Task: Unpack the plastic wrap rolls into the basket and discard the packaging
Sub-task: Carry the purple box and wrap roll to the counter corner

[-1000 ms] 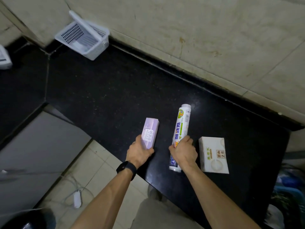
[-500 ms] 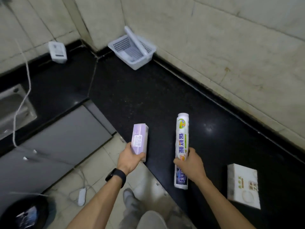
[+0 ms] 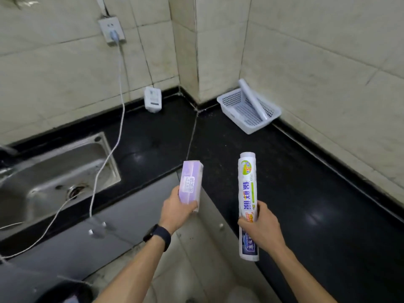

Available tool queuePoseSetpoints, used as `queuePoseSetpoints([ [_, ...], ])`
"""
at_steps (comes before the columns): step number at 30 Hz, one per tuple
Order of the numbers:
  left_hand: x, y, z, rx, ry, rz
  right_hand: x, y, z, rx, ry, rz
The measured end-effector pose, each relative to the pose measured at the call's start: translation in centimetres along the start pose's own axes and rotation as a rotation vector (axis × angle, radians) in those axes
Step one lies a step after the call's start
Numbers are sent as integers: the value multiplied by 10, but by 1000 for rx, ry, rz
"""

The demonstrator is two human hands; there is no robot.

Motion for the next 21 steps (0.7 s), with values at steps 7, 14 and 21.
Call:
queuePoseSetpoints([
  [7, 25, -91, -17, 58, 41, -28, -39, -75, -43, -24, 125, -47],
  [14, 31, -213, 0, 105, -63, -69, -70, -194, -78, -81, 206, -105],
  [21, 32, -323, 39, 170, -147, -125, -76, -310, -121, -166, 258, -150],
])
Point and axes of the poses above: each hand's wrist, its own y-axis away from the middle knuckle, its own x-axis out of the back of the hand, z = x × y, the point moved 7 cm from there along -y, towards the middle knuckle, and after that the axes turned 4 degrees about -z, right-handed, at the moved point
